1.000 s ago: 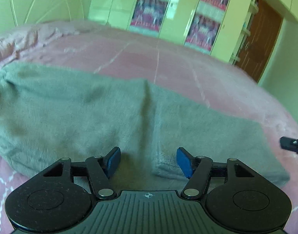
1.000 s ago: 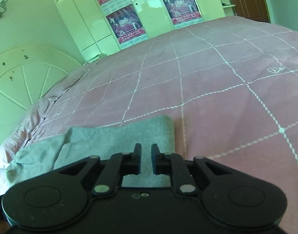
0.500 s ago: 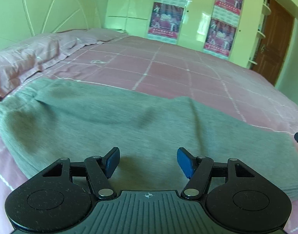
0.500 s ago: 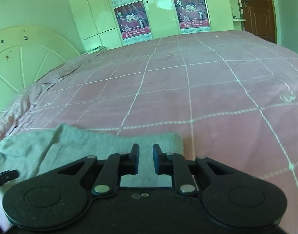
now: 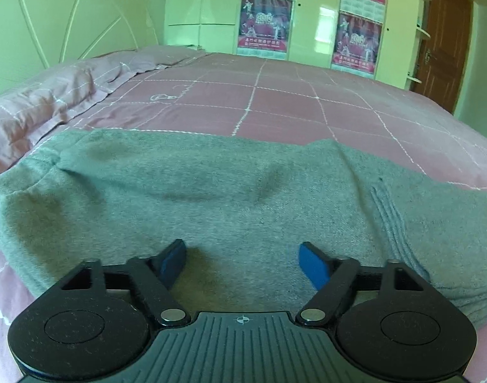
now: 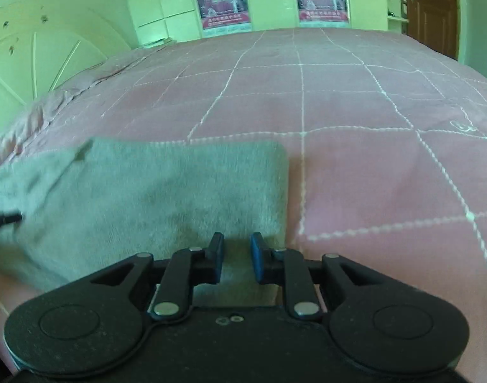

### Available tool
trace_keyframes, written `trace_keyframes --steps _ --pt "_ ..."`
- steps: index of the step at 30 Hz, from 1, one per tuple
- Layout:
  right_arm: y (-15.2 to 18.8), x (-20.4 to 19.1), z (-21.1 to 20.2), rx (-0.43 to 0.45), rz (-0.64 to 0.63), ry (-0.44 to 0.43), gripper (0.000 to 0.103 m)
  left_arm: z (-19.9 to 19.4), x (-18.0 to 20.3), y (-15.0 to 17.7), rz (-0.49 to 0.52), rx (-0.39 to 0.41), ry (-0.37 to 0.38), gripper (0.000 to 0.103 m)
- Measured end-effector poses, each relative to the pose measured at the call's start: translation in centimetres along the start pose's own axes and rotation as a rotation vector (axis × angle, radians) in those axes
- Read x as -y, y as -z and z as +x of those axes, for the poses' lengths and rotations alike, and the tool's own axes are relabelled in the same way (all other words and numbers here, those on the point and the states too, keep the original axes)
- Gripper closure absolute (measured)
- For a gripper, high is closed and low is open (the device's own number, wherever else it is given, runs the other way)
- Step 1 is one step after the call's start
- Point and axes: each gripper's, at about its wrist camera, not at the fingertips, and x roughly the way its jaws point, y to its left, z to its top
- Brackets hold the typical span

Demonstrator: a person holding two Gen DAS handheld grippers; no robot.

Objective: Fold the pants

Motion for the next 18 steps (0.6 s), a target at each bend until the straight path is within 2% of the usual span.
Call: trace_keyframes --steps 1,4,6,8,9,14,18 --pt "-0.6 -0.1 -0.4 -0.001 0.008 0.004 0.092 -0.3 0.1 -0.1 -0.002 0.001 -0.002 0.023" --pt "-1.5 -0.2 -2.6 0.088 0.03 -0.035 0.087 -2.0 -0.6 -0.3 -0.047 0.02 0.042 0.023" --pt "-1.3 -0.3 -3.4 0.119 0.031 -0.053 0.086 -3.6 -1.2 0.0 -0.048 0.043 0.053 0.019" --pt "-0.7 -0.3 -3.7 0.126 0.035 -0.076 0.085 -5.4 -2.3 0.4 -0.056 0.073 0.025 0.01" --pt "-0.5 -0.4 -3.6 0.123 0.036 -0.087 0.084 -6.3 -3.2 0.7 -0.079 0.091 0.028 0.01" --pt "-0.2 -1.1 -3.1 0.093 0.016 -0.109 0.083 -8.0 -9.3 1.7 -0.281 0.062 0.018 0.01" --pt "-0.2 -2.0 -3.1 0.091 0.013 -0.119 0.078 -5.6 -13.2 2.1 -0.438 0.003 0.015 0.01"
